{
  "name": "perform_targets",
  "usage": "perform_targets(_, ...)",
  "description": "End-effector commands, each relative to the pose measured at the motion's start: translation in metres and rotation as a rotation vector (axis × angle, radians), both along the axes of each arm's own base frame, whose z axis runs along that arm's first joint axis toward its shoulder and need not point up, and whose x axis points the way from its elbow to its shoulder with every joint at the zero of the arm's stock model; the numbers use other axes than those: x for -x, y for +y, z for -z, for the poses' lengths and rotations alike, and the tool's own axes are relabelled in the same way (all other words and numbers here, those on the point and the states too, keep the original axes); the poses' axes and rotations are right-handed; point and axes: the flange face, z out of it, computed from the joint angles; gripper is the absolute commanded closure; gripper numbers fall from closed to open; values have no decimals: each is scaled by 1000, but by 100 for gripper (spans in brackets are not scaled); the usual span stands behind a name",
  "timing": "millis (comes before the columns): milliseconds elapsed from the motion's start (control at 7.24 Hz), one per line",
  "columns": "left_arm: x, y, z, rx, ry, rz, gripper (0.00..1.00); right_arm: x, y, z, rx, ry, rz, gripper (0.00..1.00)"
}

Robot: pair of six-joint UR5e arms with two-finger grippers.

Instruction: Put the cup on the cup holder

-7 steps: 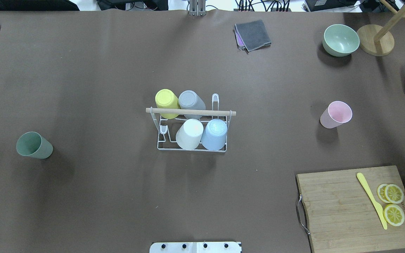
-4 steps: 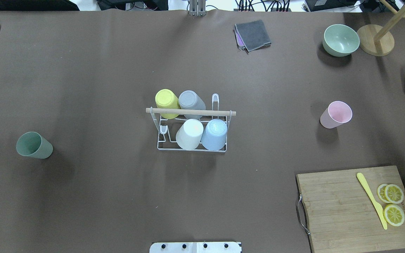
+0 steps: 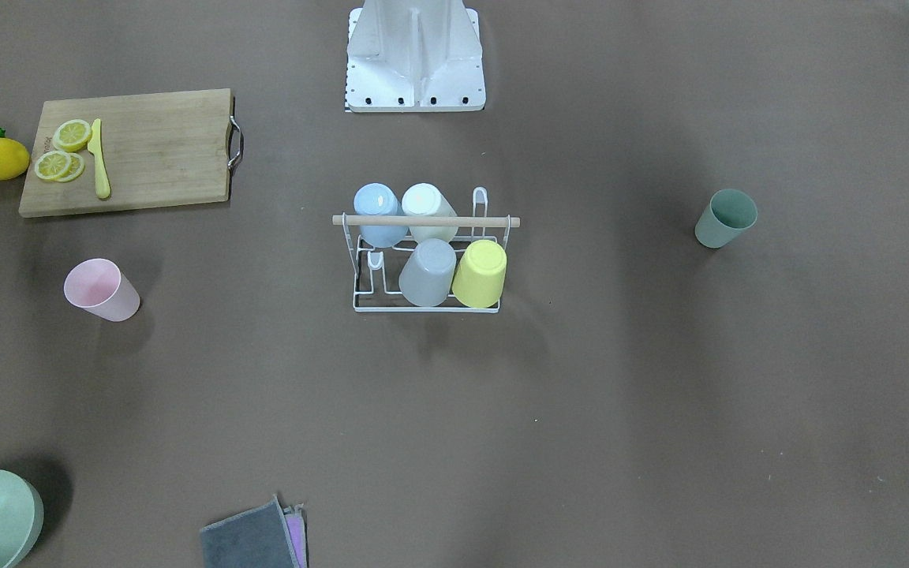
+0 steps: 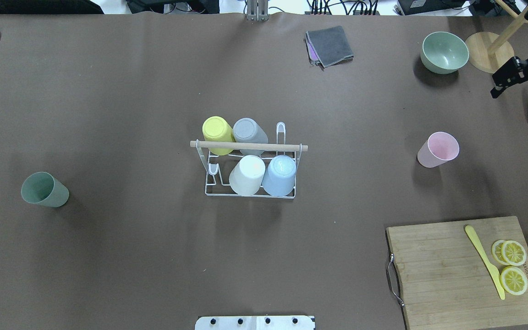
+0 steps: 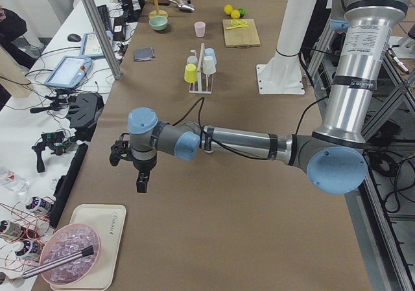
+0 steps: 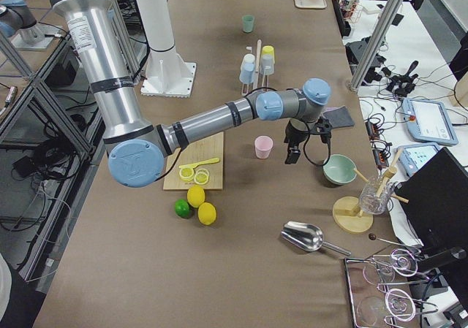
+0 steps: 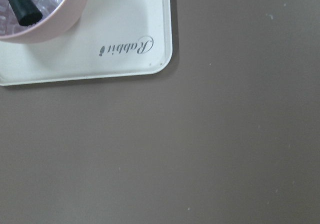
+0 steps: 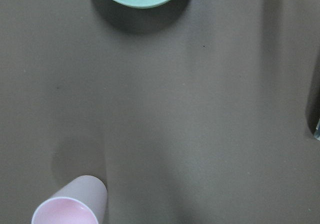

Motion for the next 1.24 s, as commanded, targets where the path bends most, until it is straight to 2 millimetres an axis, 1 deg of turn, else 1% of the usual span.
perform_targets(0, 28, -65, 58, 21, 35, 141, 3, 43, -70, 18, 40, 9, 26, 1)
perform_targets(138, 30, -83, 77, 27, 39, 156, 3, 74, -77, 22, 49, 15, 63, 1)
perform_targets(276, 32, -114, 106, 87, 37, 172, 3, 103, -86, 29, 57, 26, 96, 1)
perform_targets(415, 32, -135, 127, 183, 25, 174, 3, 137, -90, 30, 75, 35, 137, 1)
perform_targets(553, 28, -138, 130, 275, 19, 152, 3, 156, -89, 33, 76, 51, 161, 0)
perform_targets(691, 12, -135, 127, 346, 70, 87, 3, 170, -88, 27, 83, 64, 183, 0)
perform_targets(829, -7, -129, 126, 422, 124, 16, 3, 177, -85, 20, 89, 65, 202, 0)
perform_targets(967, -55, -123, 117, 481, 130, -51, 3, 176, -82, 10, 123, 68, 236, 0)
perform_targets(1106, -105, -115, 106, 506, 109, -116, 3, 177, -80, 3, 191, 66, 278, 1)
